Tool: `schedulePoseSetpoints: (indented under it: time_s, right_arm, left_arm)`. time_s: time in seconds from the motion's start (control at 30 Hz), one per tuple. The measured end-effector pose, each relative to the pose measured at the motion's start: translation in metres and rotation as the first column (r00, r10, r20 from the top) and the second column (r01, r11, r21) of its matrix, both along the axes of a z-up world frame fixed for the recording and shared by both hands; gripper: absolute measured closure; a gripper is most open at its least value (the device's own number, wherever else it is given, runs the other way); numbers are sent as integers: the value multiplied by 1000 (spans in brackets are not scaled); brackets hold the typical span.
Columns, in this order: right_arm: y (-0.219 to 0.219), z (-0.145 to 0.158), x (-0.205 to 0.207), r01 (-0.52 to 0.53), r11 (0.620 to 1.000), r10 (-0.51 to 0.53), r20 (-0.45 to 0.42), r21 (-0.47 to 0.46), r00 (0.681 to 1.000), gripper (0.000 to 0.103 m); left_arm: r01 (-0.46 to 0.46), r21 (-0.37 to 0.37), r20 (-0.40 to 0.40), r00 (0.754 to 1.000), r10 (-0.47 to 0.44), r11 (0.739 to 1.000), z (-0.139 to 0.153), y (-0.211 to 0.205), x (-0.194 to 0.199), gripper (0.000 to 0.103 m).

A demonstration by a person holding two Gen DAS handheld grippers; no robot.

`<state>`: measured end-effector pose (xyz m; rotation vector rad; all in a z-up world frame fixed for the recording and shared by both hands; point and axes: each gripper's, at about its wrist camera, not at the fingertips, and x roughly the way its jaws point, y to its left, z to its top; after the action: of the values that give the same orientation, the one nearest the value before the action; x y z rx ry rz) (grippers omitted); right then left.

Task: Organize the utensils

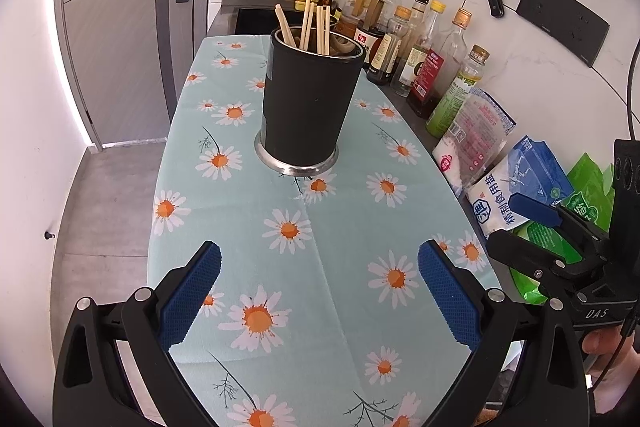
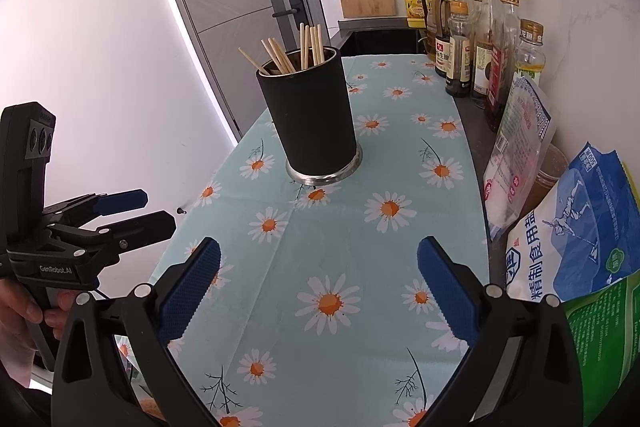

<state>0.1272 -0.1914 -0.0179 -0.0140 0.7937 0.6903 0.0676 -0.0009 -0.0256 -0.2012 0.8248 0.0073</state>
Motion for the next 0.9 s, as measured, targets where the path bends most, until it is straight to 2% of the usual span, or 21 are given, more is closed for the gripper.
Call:
schedulePoseSetpoints:
  time_s: [0.9]
  right_arm:
    - [0,0,3,5,1000,-5,-2,1,1000,5]
  left_arm:
    - [-2,0,-6,1000,2,1000,-2,0,0,7]
